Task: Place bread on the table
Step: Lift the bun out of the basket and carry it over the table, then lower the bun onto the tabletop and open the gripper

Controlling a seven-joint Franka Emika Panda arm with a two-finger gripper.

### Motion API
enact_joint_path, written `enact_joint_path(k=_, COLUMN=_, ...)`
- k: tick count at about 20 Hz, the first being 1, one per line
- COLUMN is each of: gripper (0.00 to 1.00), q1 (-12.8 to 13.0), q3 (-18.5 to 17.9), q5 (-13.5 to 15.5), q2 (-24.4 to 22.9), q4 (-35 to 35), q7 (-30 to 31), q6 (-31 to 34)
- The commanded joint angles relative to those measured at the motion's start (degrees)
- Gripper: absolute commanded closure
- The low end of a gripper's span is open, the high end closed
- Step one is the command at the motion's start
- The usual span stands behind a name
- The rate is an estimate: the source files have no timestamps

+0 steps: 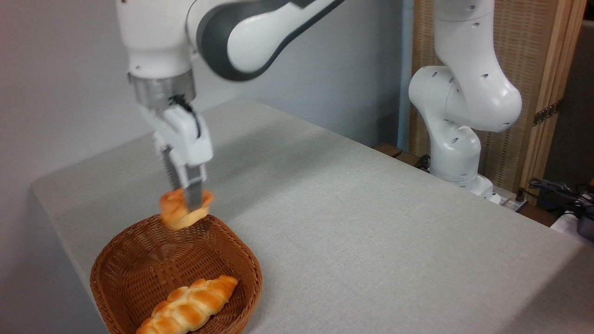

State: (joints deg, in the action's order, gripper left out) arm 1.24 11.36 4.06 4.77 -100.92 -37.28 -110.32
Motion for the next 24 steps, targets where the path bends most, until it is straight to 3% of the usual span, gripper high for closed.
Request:
enact_joint_path(k=1, gripper=0.66, q1=3.58, q3=0.86, q5=0.95, q2=-12.22, q4=-15.07, q7=0.81, q6=0.72)
enact_joint_path(k=3, gripper=0.66, q1=5.78, q3=0.86, q5=0.69, q2=-13.3, q4=-18.95, q7=0.89, q6=0.72)
enact_joint_path(k=6, gripper=0.51, q1=7.19, q3=0.86, q5=0.25, q2=-12.51, q4=-20.63, q7=0.72, q6=0.63)
enact_joint_path(k=7, gripper=0.37, q1=7.37, q3=0.86, q5=0.16, q2=-12.24, q4=-21.16, q7=0.72, q6=0.03)
enact_joint_path(k=8, gripper=0.13, q1=7.63, q3=0.86, q5=0.07, q2=-11.89, q4=-21.25, q7=0.72, q6=-0.33)
enact_joint_path(k=9, gripper=0.0, q1=7.63, q3=0.86, q5=-0.27, q2=-11.54, q4=-21.25, q7=0.72, q6=-0.59)
enact_joint_path(k=24, gripper=0.0, q1=7.72, q3=0.95, q5=-0.72, q2=-9.87, q4=-21.16, q7=0.63, q6=-1.65)
